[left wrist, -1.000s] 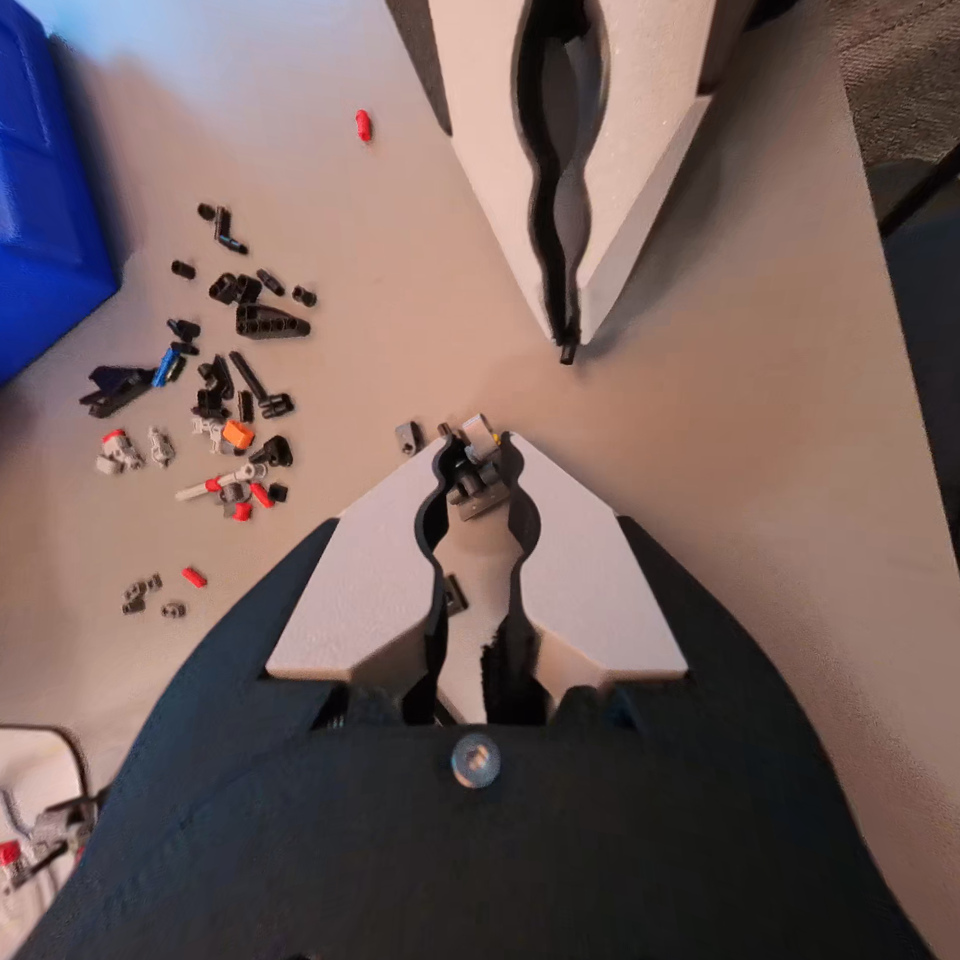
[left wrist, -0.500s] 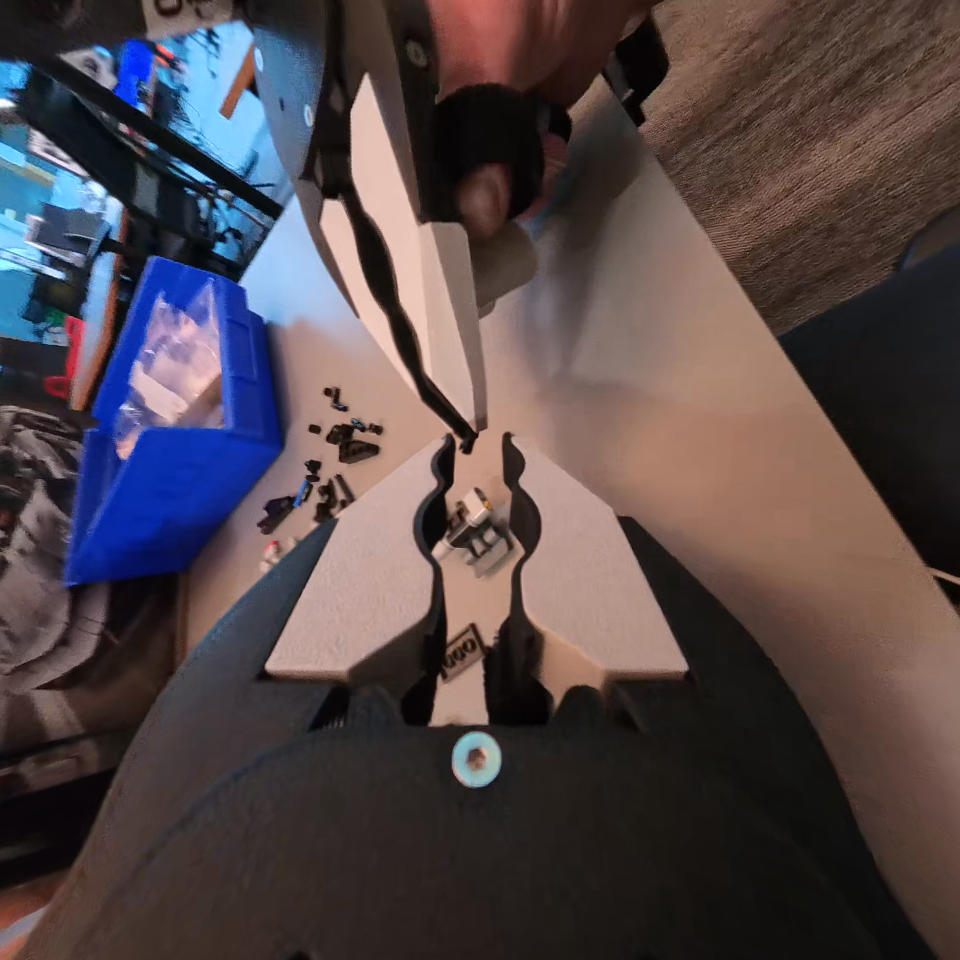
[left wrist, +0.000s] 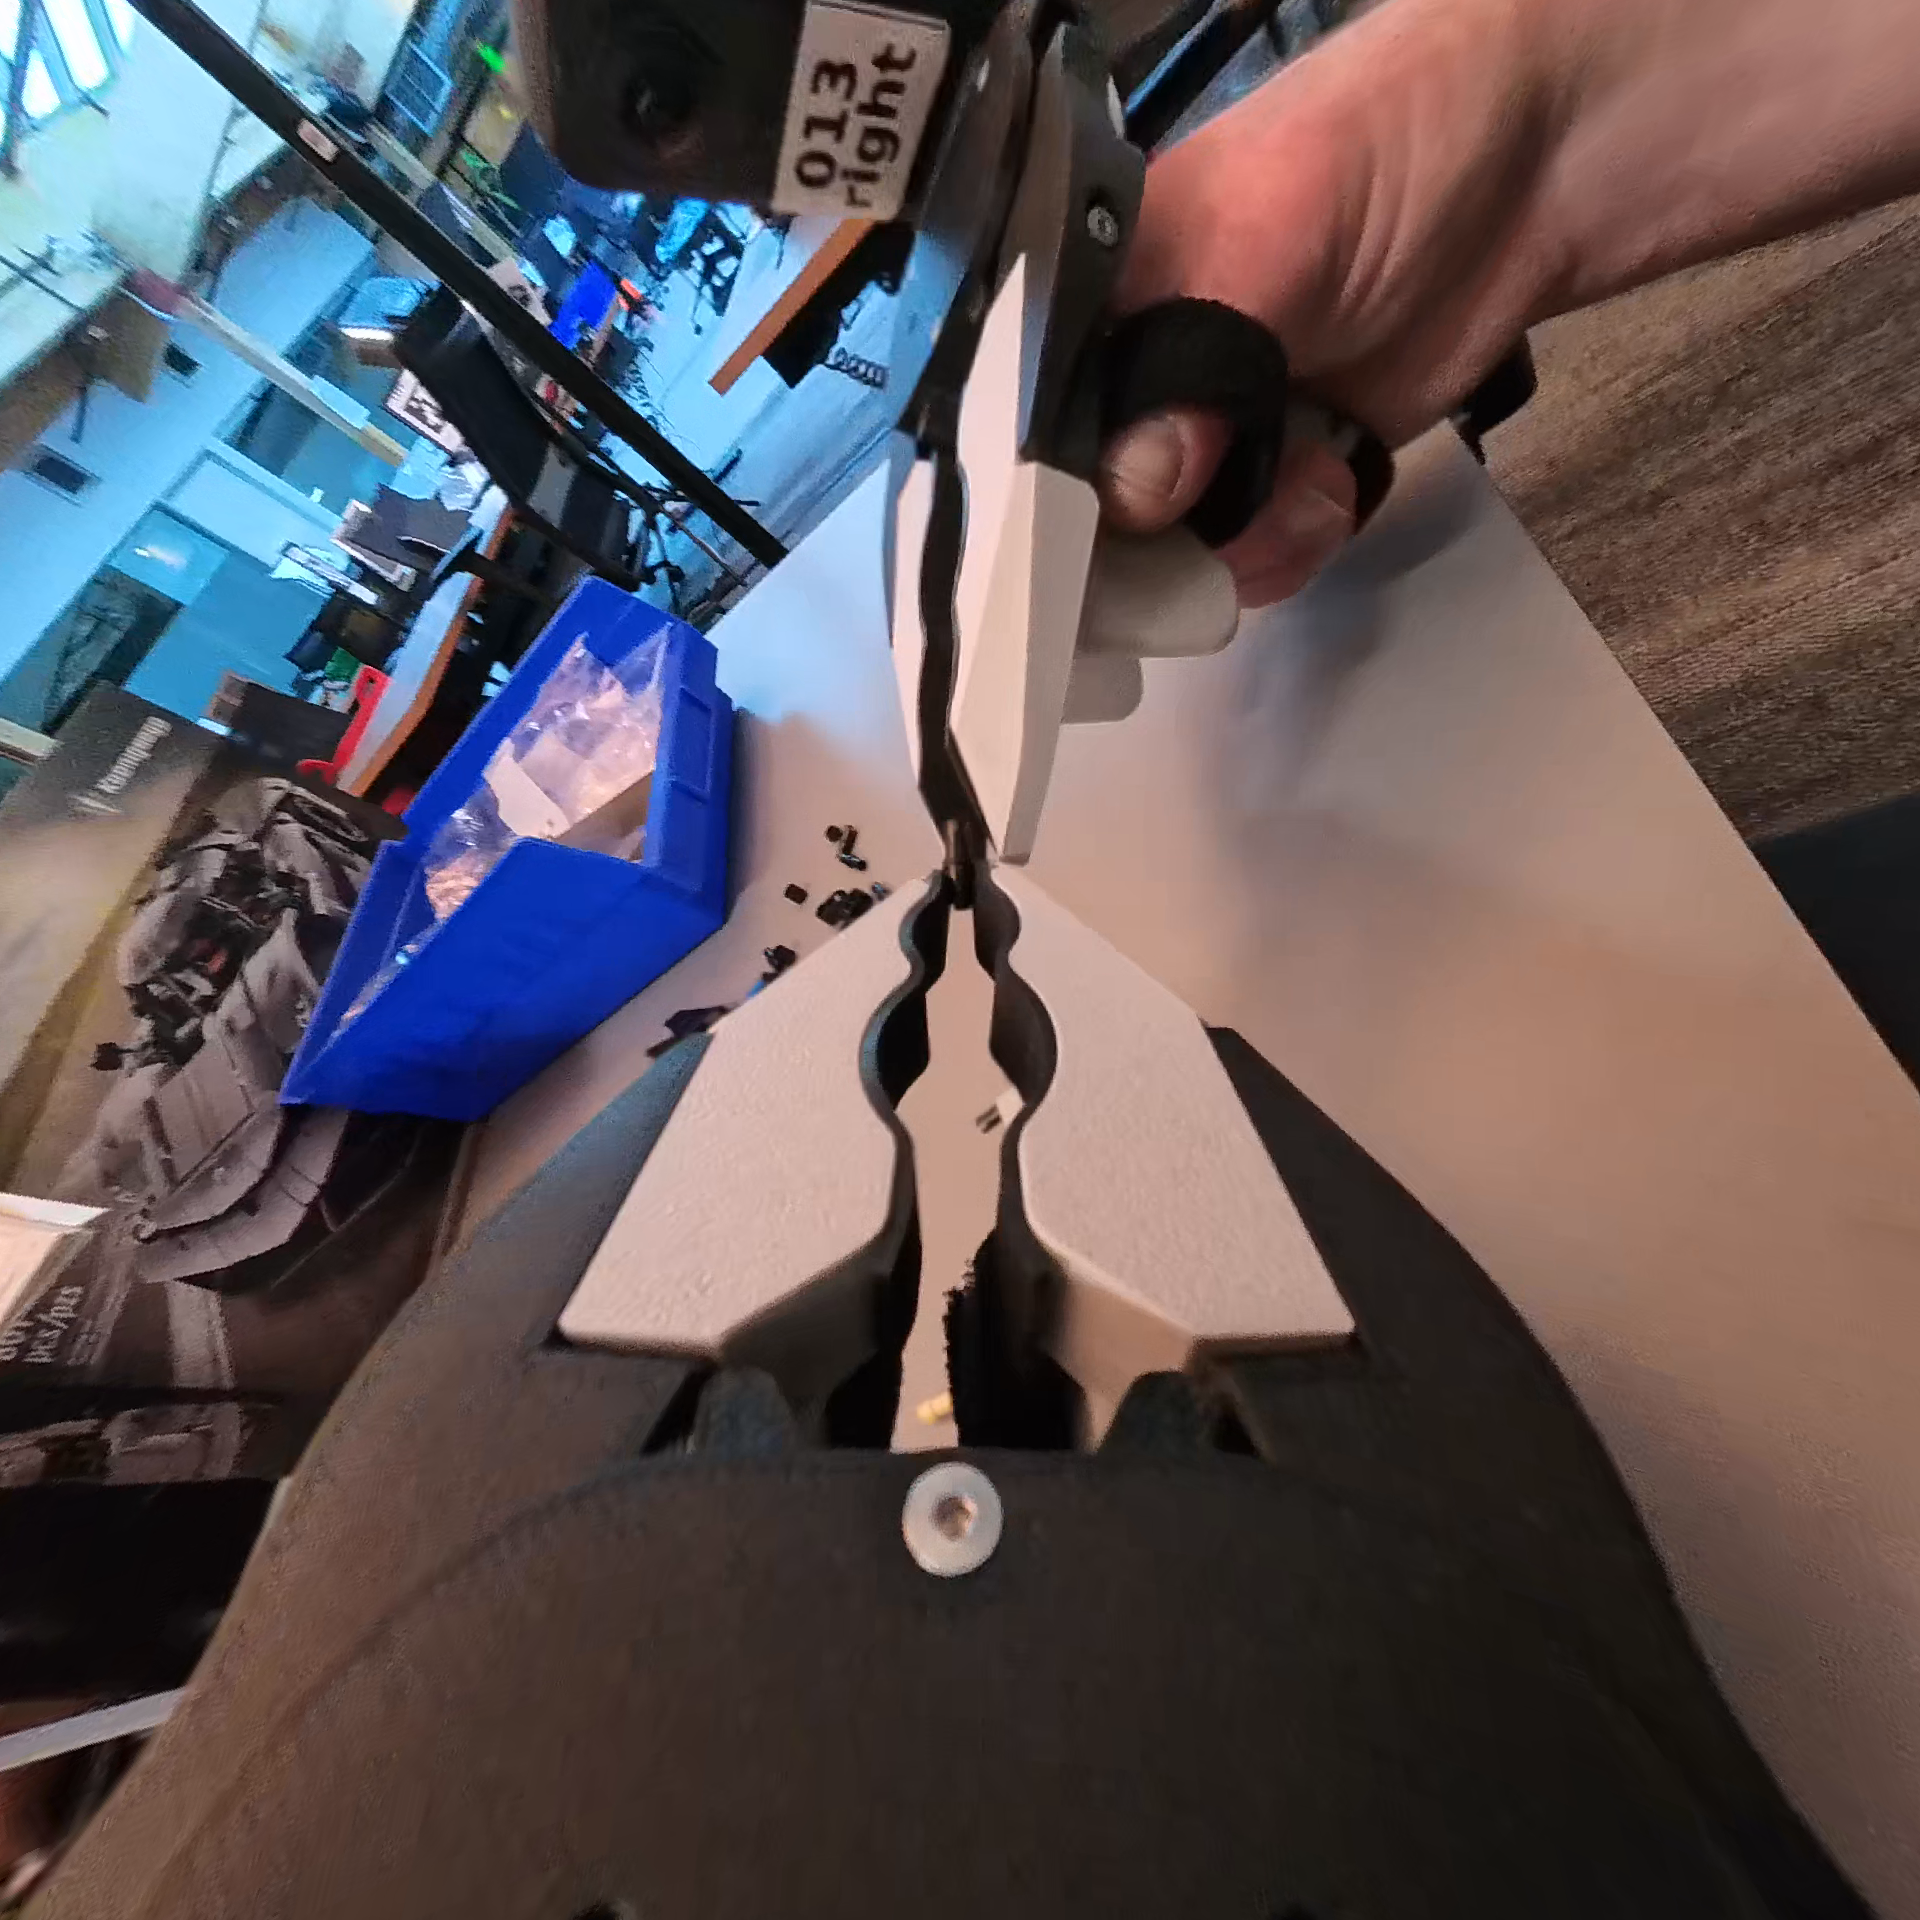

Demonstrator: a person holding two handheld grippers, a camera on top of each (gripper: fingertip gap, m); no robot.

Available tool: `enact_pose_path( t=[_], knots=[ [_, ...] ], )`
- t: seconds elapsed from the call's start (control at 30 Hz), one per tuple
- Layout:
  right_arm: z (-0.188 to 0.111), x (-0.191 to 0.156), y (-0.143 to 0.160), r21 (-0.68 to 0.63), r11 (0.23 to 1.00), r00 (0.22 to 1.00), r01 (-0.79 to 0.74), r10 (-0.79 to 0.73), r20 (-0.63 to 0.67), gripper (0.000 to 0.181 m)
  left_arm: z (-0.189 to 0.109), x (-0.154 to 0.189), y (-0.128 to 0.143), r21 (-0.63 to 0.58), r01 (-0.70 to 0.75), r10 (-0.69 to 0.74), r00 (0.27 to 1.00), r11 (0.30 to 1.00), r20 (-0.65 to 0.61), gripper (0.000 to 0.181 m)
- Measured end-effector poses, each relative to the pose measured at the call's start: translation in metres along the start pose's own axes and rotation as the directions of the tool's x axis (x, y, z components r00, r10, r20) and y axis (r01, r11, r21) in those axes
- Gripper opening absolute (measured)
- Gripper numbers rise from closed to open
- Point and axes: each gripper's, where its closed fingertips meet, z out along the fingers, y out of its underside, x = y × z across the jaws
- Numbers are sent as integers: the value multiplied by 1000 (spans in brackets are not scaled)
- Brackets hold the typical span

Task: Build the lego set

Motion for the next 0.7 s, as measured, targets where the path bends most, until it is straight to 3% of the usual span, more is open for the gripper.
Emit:
enact_pose_path(
  t=[0.13,0.4,0.57,0.7],
  knots=[
    [-2,-7,-12,107,992,995,-70,62,76,9,1,0,-3,-8,-72,72,997,997,35,2],
    [-2,-7,-12,134,986,994,-97,89,65,5,2,-4,-3,-69,-179,186,975,981,118,1],
    [-3,-2,-8,133,988,997,-79,77,23,3,7,-1,2,-73,-136,142,986,988,89,2],
    [-11,5,-9,162,984,997,-76,77,0,3,3,-1,11,-92,-83,84,996,992,2,18]
  ],
)
